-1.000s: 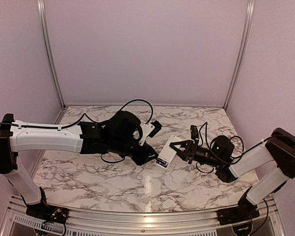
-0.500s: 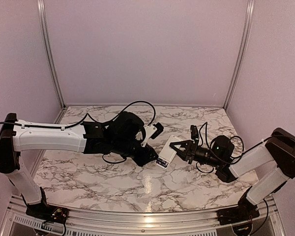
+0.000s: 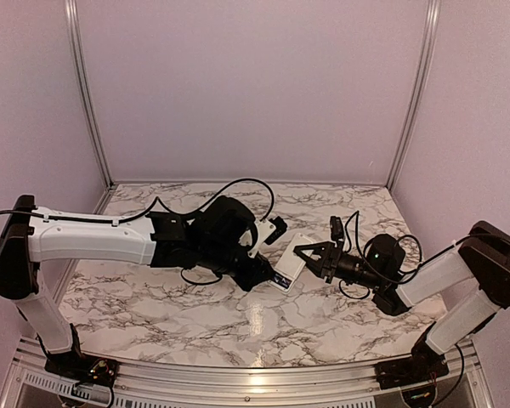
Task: Load the batteries into the remote control
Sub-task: Adjust the battery in the battery compartment.
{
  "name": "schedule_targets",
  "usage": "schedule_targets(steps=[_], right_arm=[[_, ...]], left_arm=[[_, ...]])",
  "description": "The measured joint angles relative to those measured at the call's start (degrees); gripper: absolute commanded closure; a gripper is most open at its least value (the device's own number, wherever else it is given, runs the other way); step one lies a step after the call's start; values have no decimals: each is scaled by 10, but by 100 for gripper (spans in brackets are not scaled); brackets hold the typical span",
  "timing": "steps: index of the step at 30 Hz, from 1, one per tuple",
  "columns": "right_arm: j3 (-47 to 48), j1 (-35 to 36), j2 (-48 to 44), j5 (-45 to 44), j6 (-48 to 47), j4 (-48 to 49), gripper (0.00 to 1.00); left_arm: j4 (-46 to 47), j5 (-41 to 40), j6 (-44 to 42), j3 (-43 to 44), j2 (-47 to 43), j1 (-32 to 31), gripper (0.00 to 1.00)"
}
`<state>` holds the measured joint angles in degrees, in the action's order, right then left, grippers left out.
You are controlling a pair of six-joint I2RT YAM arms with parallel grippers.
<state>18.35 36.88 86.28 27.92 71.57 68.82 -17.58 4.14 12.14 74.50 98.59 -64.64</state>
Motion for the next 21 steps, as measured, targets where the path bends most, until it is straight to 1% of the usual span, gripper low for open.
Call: schedule_targets(steps=[5,7,14,21], right_arm=[[0,-2,0,0,0,-2,100],[0,-2,0,0,0,-2,100],[0,-3,-1,0,0,-2,100],[0,-5,-1,0,0,-2,100]], left_arm=[[-8,-6,-2,7,4,-2,83],[-12,-10,-4,7,4,-2,78],[-28,-20,-9,7,4,-2,69],[-31,-22,-10,7,1,-1,67]])
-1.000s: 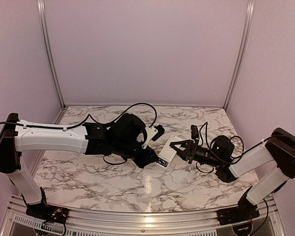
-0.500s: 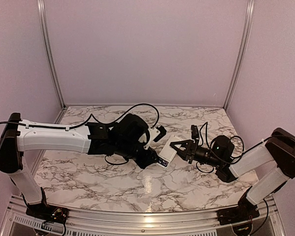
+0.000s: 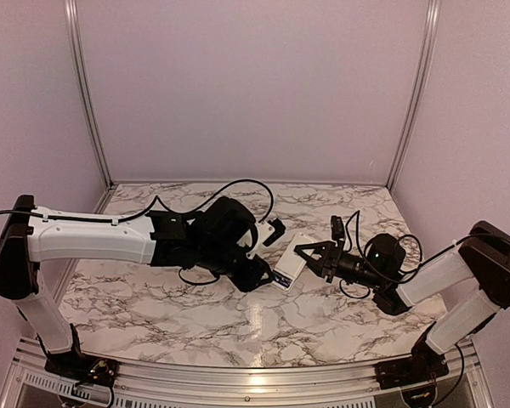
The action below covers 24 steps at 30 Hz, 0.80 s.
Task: Load the batteries into the remote control
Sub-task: Adjust the battery in the battery compartment.
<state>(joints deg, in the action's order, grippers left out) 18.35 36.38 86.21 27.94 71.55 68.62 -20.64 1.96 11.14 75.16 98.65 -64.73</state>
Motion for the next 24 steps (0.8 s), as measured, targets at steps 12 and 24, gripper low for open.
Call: schedule_targets(steps=[12,24], right_arm=[[0,0,0,0,0,-1,100],[0,0,0,1,0,-1,100]], left_arm=[[0,-3,0,15,-5,0,69],[-1,-5,-2,28,-4,0,77]])
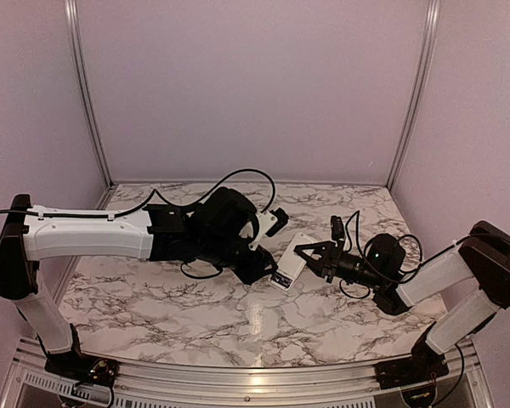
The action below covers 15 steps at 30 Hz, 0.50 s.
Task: Load the batteries into the remote control
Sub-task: Adjust the battery in the battery compartment.
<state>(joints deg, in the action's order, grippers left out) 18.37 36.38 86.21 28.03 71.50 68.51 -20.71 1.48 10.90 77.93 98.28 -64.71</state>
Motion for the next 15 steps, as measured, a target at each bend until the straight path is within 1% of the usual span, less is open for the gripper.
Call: schedule_targets(steps=[11,15], right_arm=[[0,0,0,2,0,0,100],[0,0,-1,2,0,0,100]], left_arm=[[-1,0,0,1,10,0,77],[-2,0,0,1,12,0,80]])
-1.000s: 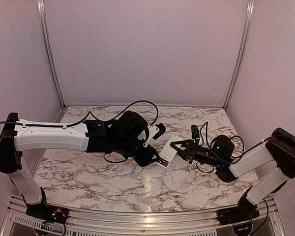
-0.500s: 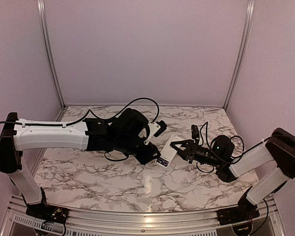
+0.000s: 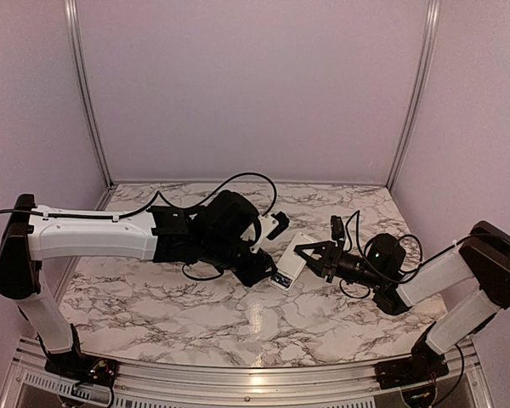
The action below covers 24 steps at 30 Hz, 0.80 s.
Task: Load the batteries into the remote control
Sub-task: Adjust the battery in the battery compartment, then load the battery into the battery compartment.
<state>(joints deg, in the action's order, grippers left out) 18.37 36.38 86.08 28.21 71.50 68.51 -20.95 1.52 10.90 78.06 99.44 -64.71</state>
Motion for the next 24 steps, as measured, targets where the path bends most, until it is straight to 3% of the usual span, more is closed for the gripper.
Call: schedule_targets(steps=[24], right_arm=[[0,-3,-2,-2,-7,-22,100]], left_arm=[[-3,17,-4,12,25,-1,94]])
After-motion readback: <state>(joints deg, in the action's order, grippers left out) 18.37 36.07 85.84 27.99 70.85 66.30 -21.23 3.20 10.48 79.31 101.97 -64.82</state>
